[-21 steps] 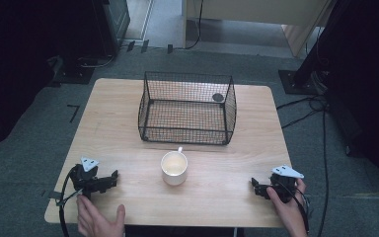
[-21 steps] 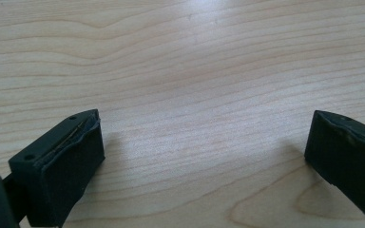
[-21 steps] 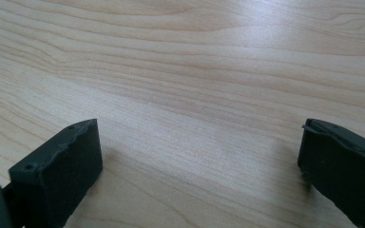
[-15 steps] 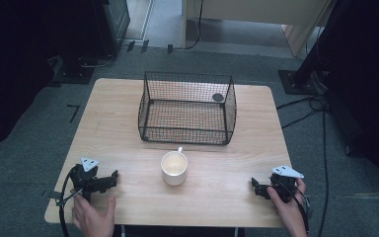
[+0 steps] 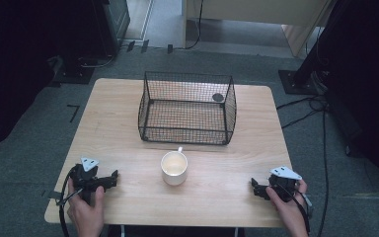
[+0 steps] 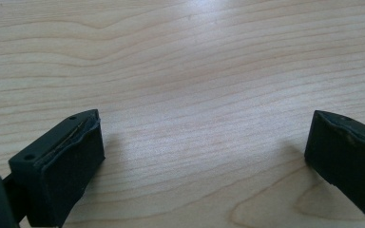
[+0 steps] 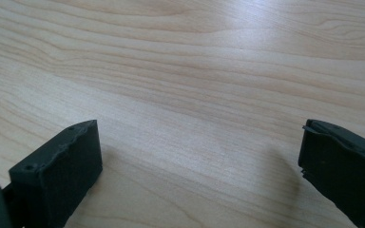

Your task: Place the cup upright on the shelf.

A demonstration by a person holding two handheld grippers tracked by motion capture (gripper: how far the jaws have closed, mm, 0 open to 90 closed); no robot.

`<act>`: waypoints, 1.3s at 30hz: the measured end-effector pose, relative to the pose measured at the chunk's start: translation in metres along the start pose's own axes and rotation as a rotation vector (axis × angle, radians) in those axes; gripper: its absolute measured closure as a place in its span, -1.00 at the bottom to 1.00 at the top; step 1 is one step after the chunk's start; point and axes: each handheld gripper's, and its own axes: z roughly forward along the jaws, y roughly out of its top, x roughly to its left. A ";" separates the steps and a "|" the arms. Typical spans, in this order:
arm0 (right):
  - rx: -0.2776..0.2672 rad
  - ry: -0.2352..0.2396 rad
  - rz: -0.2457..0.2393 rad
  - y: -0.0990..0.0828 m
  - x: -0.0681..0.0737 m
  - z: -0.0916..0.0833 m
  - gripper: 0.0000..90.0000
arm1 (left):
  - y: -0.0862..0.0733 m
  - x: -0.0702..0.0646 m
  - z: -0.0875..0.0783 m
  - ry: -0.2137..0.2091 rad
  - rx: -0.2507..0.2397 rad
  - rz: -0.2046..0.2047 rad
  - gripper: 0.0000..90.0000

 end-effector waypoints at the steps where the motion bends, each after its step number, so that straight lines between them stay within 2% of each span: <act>1: 0.001 -0.002 -0.011 0.000 0.001 0.000 -1.00 | 0.000 0.000 0.000 0.000 0.000 0.000 -1.00; 17: -0.022 0.030 -0.022 0.018 0.016 -0.011 -1.00 | 0.000 0.000 0.000 0.000 0.001 0.001 -1.00; 19: -0.021 0.028 -0.029 0.019 0.017 -0.011 -1.00 | 0.000 0.000 0.000 0.000 0.003 0.002 -1.00; 20: -0.006 0.015 -0.053 0.021 0.019 -0.011 -1.00 | 0.000 0.000 0.000 0.000 0.003 0.002 -1.00; 25: 0.005 0.016 -0.070 0.024 0.024 -0.011 -1.00 | 0.000 0.000 0.000 0.000 0.003 0.003 -1.00; 39: -0.018 0.057 -0.104 0.041 0.048 -0.014 -1.00 | 0.000 0.000 0.000 0.000 0.003 0.002 -1.00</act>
